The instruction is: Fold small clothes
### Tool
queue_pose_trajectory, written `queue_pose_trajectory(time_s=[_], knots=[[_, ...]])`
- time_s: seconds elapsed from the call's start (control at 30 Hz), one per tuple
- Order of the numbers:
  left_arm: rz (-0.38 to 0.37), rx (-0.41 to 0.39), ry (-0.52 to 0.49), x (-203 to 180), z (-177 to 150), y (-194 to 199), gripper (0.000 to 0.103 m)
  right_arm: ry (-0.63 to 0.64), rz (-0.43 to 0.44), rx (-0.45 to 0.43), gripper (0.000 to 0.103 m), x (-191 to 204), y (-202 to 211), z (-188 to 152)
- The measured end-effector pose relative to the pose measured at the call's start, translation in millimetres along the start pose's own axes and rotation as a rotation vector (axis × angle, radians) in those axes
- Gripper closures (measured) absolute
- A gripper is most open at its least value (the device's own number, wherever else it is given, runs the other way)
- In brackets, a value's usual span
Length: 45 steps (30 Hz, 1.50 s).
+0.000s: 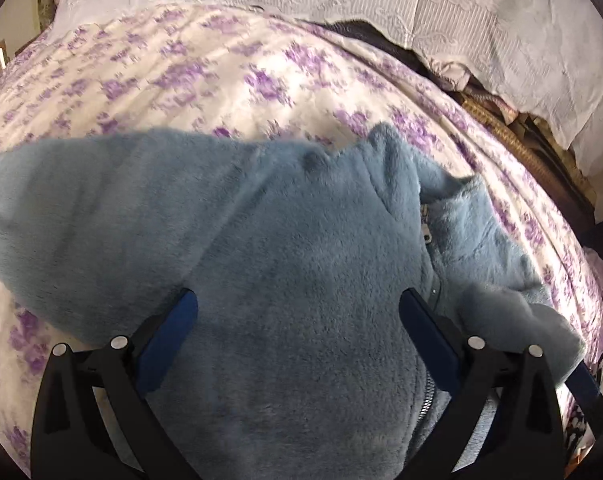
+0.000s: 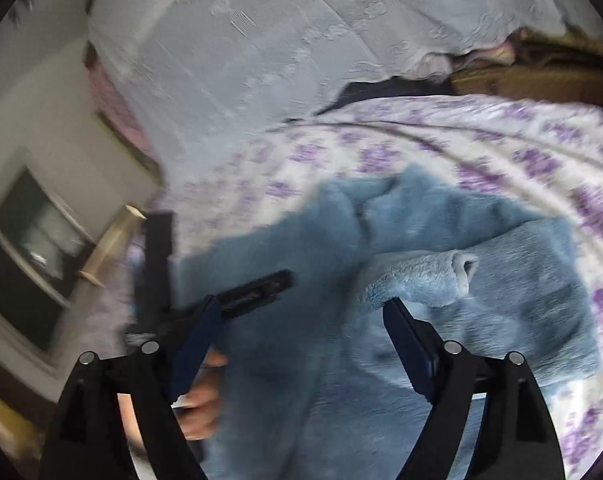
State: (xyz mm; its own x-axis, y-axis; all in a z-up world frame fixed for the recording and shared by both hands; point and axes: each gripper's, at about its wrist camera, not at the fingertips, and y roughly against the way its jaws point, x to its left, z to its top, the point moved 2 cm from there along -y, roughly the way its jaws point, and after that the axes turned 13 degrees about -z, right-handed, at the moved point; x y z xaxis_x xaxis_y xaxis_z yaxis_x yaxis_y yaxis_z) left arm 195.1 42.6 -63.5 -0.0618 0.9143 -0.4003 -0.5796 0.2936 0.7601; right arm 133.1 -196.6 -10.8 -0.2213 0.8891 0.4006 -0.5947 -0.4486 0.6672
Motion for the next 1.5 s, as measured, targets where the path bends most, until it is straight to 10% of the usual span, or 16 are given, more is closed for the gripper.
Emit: queue_pose_trajectory(time_s=[0.23,0.33,0.53,0.73,0.87,1.13,1.23,1.3,1.33,1.5], knots=[[-0.032,-0.074,-0.199,-47,-9,37,0.005,-0.063,-0.034,-0.127,0.019,-24,45,21],[-0.02,-0.109,-0.375,-90,-30,45,0.005,-0.112,-0.235,-0.203,0.02,-52,59,25],[0.216,-0.255,-0.815,-163,-100,26,0.005,-0.257,-0.317,-0.207,0.048,-103,59,21],[0.328,-0.327,-0.877,-163,-103,4,0.005,-0.265,-0.295,-0.149,0.048,-106,39,17],[0.133,-0.147,-0.653,-127,-67,-5,0.103,-0.268,-0.294,-0.145,0.048,-107,34,17],[0.006,-0.097,-0.249,-36,-19,14,0.103,-0.245,-0.269,-0.131,0.048,-98,28,17],[-0.068,-0.075,-0.399,-72,-42,26,0.091,-0.266,-0.247,-0.133,0.048,-99,31,17],[-0.052,-0.107,-0.579,-110,-70,37,0.022,-0.281,-0.243,-0.146,0.047,-101,37,18],[-0.01,-0.175,-0.682,-128,-89,45,0.013,-0.289,-0.236,-0.152,0.047,-103,41,19],[0.034,-0.201,-0.866,-168,-120,39,0.01,-0.311,-0.201,-0.17,0.047,-105,51,21]])
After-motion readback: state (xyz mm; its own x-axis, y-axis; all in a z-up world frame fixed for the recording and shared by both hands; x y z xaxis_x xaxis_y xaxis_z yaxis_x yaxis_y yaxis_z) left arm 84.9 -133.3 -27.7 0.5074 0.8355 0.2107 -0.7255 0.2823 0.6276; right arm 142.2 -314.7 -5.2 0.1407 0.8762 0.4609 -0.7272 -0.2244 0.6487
